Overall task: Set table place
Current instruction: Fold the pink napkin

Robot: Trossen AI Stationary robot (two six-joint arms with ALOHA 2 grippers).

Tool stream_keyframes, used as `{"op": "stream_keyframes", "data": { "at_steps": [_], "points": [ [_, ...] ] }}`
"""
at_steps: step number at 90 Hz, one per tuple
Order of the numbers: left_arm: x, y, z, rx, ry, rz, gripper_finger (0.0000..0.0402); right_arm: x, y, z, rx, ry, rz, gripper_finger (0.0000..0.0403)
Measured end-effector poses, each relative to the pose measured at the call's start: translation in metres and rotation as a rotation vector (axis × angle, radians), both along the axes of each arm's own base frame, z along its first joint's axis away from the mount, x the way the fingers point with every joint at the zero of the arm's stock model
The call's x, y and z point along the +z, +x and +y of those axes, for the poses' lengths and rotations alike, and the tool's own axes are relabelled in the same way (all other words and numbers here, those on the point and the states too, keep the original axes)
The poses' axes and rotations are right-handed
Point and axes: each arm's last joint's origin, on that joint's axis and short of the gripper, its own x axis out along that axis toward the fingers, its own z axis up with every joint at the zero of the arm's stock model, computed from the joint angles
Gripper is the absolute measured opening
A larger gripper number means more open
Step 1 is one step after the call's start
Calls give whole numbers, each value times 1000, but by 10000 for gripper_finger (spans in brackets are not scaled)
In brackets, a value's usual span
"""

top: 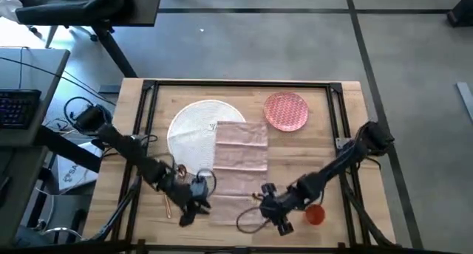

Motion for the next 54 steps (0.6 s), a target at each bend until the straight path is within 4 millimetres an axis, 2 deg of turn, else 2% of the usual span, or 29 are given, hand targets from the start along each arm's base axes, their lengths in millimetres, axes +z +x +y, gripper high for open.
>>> {"op": "stream_keyframes", "data": {
  "at_steps": [15, 29, 41, 54],
  "points": [
    [-23, 0, -21, 32, -50, 86, 88, -12, -2, 9, -100, 44, 47, 215],
    [-15, 5, -26, 100, -60, 110, 88, -6, 2, -4, -256, 80, 80, 231],
    [-2, 5, -9, 215, 42, 208, 88, 10, 5, -24, -336, 50, 52, 231],
    [7, 9, 33, 356, 177, 263, 88, 14, 15, -63, -435, -26, 81, 231]
  ]
}}
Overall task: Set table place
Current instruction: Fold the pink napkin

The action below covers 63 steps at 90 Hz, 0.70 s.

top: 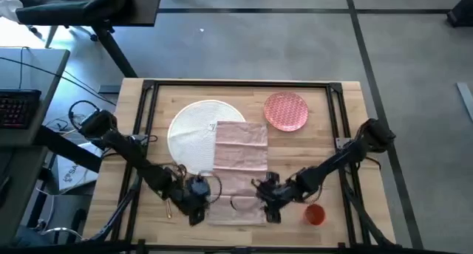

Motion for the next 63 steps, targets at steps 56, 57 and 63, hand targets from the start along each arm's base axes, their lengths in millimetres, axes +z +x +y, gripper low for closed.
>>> {"op": "stream_keyframes", "data": {
  "at_steps": [56, 57, 63],
  "points": [
    [-35, 22, 124, -226, 138, 12, 129, -11, 24, -95, 64, -88, 129, 231],
    [-36, 22, 124, -227, 140, 11, 129, -11, 24, -95, 66, -89, 129, 231],
    [-41, 20, 126, -235, 149, 1, 129, -13, 26, -94, 96, -85, 125, 231]
  ]
}}
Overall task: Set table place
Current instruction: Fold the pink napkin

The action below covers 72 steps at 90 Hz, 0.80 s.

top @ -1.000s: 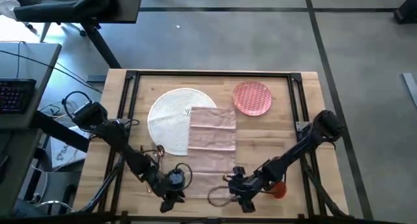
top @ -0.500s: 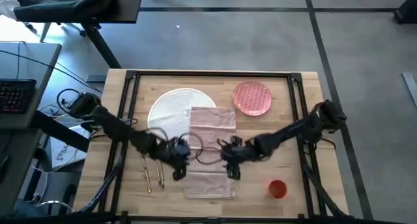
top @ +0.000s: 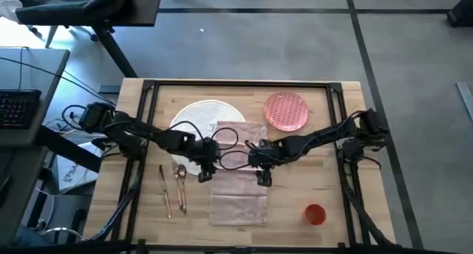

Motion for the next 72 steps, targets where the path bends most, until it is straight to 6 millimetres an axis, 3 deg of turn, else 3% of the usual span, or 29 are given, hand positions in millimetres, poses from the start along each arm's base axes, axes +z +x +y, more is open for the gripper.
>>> {"op": "stream_keyframes", "data": {
  "at_steps": [26, 43, 61, 72],
  "points": [
    [-17, -7, -3, -49, -49, -8, 129, -28, 4, 2, 26, 8, 95, 231],
    [-24, -6, -6, -32, -66, -4, 129, -30, 3, 2, -14, 19, 117, 231],
    [-9, -9, -2, 157, -193, -32, 129, -2, -13, -6, -147, 4, 130, 231],
    [11, -13, 16, 342, -210, -114, 129, 21, -22, -22, -195, 8, 99, 231]
  ]
}}
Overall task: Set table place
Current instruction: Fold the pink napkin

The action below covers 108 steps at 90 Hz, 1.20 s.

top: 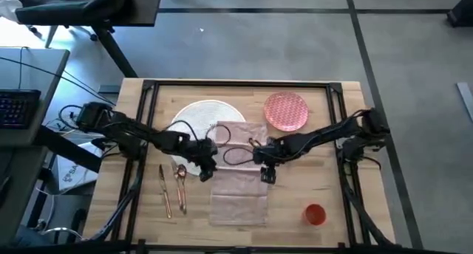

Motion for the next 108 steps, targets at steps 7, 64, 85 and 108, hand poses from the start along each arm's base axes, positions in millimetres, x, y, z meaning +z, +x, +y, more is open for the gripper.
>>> {"op": "stream_keyframes", "data": {
  "at_steps": [7, 64, 85, 108],
  "points": [
    [11, -2, 21, 109, -1, -47, 129, 13, -5, -18, -52, 1, -24, 231],
    [-23, 6, 162, 52, 113, 74, 142, 36, -10, -88, -296, 169, -160, 231],
    [-39, 12, 165, -7, 102, 187, 132, 36, -10, -89, -245, 135, -161, 231],
    [-39, 13, 166, -20, 126, 208, 94, 36, -9, -90, -197, 106, -170, 231]
  ]
}}
